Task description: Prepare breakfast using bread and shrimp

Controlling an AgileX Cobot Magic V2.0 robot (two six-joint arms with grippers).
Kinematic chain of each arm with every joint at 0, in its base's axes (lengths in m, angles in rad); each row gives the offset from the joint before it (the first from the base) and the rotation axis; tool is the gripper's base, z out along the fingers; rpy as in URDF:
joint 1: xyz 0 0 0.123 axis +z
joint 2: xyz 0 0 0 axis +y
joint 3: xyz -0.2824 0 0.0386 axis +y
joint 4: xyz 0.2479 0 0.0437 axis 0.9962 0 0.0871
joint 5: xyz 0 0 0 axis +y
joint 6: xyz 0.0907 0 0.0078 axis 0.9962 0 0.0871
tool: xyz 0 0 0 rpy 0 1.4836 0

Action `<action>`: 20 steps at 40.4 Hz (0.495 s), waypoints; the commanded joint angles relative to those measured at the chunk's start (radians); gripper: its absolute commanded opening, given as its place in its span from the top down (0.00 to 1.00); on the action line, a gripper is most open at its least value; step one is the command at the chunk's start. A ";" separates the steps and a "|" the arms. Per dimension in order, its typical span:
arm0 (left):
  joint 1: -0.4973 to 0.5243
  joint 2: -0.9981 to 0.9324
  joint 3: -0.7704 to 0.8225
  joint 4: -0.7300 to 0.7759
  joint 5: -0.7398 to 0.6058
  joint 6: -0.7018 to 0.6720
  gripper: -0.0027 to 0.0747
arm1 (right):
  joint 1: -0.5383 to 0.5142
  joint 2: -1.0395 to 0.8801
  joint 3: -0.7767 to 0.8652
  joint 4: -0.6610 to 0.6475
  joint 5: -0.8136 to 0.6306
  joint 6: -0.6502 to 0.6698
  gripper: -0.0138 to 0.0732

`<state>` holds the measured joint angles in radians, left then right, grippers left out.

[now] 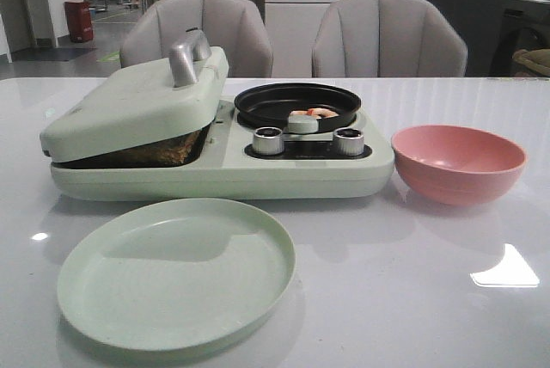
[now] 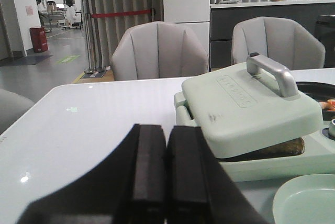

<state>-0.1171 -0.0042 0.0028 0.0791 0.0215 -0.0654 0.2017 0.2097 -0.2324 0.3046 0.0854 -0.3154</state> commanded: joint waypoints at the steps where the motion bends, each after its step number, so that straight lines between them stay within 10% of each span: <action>1: 0.000 -0.023 0.031 -0.008 -0.095 -0.009 0.84 | 0.002 0.007 -0.029 -0.002 -0.094 -0.008 0.88; 20: 0.000 -0.023 0.031 -0.008 -0.095 -0.009 0.84 | -0.080 -0.083 0.146 -0.312 -0.188 0.199 0.88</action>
<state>-0.1171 -0.0042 0.0028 0.0791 0.0215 -0.0670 0.1525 0.1448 -0.1058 0.1124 0.0000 -0.2118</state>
